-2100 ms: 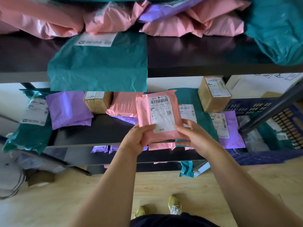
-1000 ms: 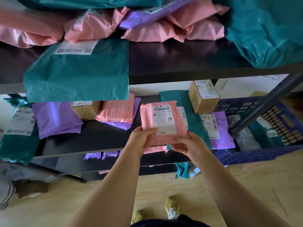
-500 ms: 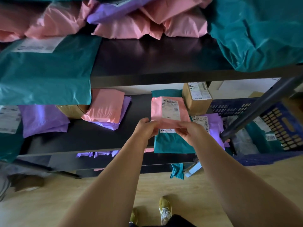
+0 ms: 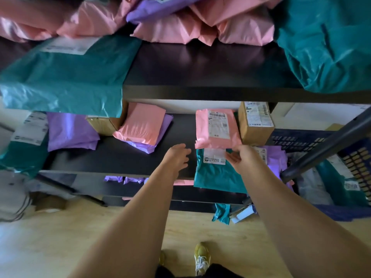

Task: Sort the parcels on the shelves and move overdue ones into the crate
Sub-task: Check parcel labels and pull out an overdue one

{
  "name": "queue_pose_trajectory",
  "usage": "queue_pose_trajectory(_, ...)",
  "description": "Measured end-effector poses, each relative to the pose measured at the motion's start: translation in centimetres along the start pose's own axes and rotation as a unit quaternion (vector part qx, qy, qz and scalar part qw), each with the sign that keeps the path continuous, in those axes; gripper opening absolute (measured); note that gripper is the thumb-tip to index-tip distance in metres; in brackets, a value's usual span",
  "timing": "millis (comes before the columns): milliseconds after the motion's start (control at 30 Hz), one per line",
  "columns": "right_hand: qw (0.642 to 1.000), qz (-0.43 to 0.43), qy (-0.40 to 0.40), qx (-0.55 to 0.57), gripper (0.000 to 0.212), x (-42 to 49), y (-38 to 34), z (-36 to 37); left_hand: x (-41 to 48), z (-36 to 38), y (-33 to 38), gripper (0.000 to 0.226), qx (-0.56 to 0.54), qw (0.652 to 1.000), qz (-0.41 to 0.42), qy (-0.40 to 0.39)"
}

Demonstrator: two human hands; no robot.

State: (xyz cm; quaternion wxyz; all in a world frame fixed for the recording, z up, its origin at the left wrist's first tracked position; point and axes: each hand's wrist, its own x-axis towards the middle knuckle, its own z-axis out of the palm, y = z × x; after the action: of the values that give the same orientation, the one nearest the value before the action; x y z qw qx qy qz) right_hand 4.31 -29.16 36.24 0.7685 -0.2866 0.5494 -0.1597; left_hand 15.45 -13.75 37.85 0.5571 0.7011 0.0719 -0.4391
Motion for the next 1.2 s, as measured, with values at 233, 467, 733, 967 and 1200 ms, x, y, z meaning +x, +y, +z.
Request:
queue_pose_trajectory(233,0.994,0.007,0.092,-0.049,0.011,0.4,1.0,3.0,0.4,-6.2,-0.1,0.023,0.001,0.997,0.040,0.063)
queue_pose_trajectory(467,0.989,-0.026,0.001,-0.149,0.006,-3.6,5.2,10.9,0.9,-14.3,1.4,0.043,0.163,0.970,0.102,0.150)
queue_pose_trajectory(733,0.945,-0.096,-0.063,-0.307,0.035,-5.9,10.1,19.7,3.5,-21.4,3.1,0.054,0.297,0.938,0.136,0.117)
queue_pose_trajectory(967,0.881,-0.158,-0.038,-0.444,0.035,-3.7,10.7,22.4,5.3,-21.6,3.2,0.058,0.271,0.953,0.114,0.068)
queue_pose_trajectory(1200,0.868,-0.170,-0.019,-0.466,0.041,-2.5,11.2,23.9,6.4,-21.2,3.2,0.049,0.240,0.963,0.101,0.065)
